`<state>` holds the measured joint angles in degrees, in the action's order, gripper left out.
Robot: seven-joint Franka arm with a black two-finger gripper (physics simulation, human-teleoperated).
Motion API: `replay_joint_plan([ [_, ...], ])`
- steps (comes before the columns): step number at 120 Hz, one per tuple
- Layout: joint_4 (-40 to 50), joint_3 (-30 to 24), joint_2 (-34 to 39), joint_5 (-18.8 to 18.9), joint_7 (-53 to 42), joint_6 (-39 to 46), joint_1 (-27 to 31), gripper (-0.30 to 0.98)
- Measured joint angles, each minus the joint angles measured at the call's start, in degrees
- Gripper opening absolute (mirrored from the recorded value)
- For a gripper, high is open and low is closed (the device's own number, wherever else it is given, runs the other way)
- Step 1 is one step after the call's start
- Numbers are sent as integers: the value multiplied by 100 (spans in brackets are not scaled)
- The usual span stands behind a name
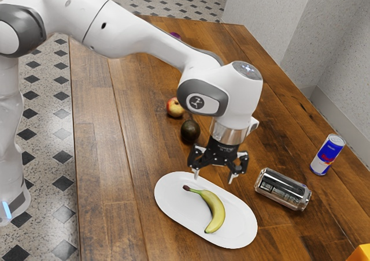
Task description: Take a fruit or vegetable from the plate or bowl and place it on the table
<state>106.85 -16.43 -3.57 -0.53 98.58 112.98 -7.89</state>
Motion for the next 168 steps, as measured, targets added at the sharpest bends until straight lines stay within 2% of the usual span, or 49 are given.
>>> replay_joint_plan([
  [80, 203, -144, -282, 10, 27, 414, -45, 69],
  [168, -42, -132, -734, 48, 10, 540, -149, 69],
])
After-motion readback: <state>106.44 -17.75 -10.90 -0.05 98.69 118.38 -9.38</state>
